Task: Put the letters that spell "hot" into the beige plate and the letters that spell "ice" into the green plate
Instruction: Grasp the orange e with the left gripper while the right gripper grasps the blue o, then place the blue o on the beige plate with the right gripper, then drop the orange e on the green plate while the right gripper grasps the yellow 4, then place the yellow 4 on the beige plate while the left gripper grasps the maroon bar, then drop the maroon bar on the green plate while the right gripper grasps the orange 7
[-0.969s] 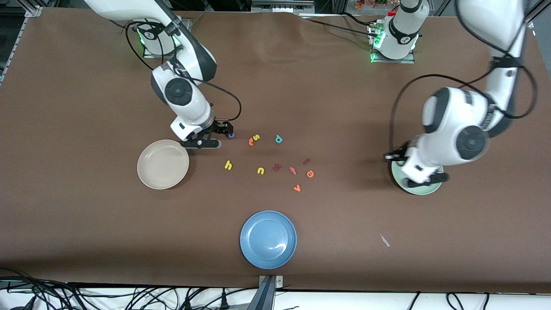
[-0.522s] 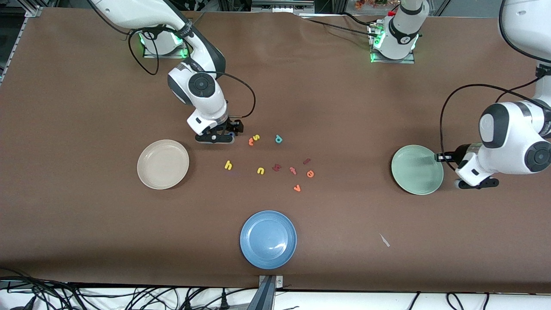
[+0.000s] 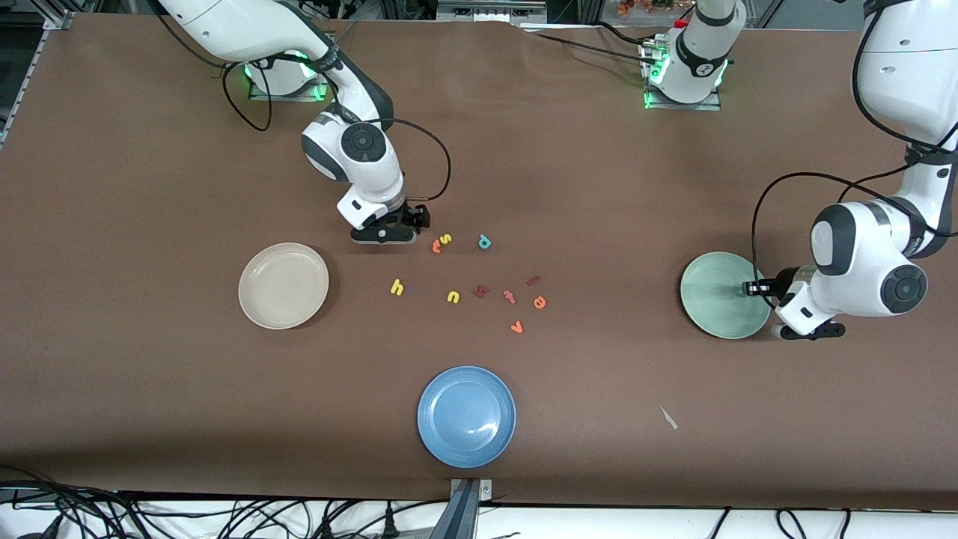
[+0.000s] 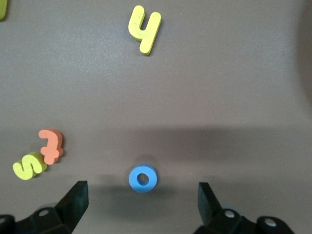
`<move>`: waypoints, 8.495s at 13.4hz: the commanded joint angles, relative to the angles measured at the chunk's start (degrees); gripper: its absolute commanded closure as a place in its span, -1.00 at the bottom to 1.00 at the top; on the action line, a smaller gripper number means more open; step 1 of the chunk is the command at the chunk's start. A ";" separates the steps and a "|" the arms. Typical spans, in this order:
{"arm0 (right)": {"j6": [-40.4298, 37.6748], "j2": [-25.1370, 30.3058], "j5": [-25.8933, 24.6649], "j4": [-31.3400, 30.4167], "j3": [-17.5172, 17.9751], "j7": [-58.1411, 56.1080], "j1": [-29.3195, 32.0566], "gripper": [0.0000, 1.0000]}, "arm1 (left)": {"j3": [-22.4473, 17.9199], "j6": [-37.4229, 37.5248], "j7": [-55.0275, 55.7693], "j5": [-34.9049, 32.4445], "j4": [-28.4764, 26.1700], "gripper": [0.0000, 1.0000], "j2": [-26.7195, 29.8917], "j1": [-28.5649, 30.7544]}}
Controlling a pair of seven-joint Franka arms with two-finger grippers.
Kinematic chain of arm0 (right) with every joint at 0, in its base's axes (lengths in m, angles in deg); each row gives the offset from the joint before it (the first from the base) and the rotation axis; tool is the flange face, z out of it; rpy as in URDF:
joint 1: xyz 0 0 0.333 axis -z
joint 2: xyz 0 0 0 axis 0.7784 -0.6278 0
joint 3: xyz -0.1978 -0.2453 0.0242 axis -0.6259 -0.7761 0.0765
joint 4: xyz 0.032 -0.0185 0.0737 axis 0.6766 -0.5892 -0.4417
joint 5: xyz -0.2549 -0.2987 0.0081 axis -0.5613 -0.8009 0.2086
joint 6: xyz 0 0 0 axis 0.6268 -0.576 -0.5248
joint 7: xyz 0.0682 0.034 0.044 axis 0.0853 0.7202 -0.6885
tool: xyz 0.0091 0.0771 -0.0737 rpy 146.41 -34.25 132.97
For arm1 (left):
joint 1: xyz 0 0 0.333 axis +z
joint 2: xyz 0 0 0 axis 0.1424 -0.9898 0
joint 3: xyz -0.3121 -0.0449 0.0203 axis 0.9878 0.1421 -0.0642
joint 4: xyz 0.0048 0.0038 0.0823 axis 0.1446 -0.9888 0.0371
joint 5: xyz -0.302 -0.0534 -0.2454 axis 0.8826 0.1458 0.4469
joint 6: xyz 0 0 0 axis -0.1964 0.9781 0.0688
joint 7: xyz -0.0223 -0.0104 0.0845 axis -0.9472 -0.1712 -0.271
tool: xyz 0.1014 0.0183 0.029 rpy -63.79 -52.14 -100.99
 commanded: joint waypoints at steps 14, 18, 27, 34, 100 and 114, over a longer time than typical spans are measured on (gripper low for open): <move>2.63 -2.08 -5.98 -1.20 0.46 3.57 0.47 0.33 | 17.71 -14.35 46.94 2.00 7.28 -0.99 -5.02 -15.64; 2.54 -2.08 -5.98 -1.20 0.46 3.39 0.47 0.84 | 13.66 -17.19 57.41 -2.04 12.89 -0.99 -11.70 -22.15; -6.51 7.05 -2.83 -0.76 0.20 -15.91 7.49 0.84 | 5.57 -17.02 61.12 -2.04 15.54 -0.81 -15.58 -32.96; -7.04 8.29 0.77 1.87 -7.88 -46.14 12.42 0.83 | 5.57 -16.93 62.26 -2.21 15.63 -0.29 -16.11 -33.50; -15.48 8.73 15.64 5.13 -12.28 -37.13 6.98 -1.00 | 19.72 -13.41 45.91 -11.71 11.85 -0.66 -16.11 -24.36; -11.89 1.18 18.11 10.49 -3.58 -10.70 -0.57 -0.99 | 19.81 -12.36 46.26 -11.18 12.20 1.00 -14.54 -22.61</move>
